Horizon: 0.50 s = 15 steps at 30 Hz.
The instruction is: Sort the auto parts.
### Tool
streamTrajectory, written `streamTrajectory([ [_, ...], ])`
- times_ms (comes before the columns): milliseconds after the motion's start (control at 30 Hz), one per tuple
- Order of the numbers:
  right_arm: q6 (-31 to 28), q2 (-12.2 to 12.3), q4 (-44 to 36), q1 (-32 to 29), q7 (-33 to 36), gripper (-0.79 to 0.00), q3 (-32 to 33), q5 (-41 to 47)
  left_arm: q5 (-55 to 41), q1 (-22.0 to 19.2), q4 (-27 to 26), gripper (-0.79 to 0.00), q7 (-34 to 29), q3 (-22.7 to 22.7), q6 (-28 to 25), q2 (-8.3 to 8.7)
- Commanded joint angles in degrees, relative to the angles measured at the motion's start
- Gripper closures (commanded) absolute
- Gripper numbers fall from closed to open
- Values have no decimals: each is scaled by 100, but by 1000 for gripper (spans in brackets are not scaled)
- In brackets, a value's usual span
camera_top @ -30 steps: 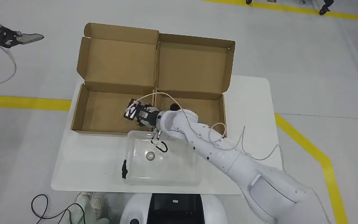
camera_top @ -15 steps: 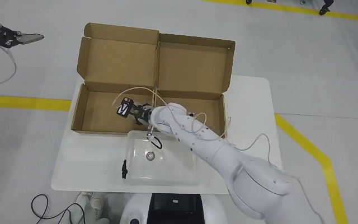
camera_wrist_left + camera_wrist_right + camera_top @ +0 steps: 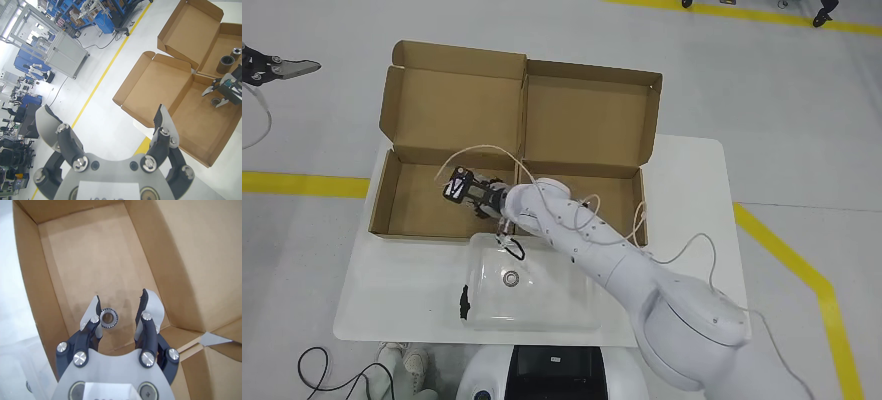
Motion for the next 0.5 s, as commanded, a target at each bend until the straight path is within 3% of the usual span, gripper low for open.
streamTrajectory([
  [0, -94, 10, -88, -8, -206, -376, 47, -6, 0, 0, 0, -785, 0, 0, 0, 0],
  [233, -477, 206, -813, -191, -483, -382, 240, -168, 0, 0, 0, -785, 0, 0, 0, 0],
  [467, -679, 750, -2447, -888, -109, -382, 724, -500, 0, 0, 0, -785, 0, 0, 0, 0],
])
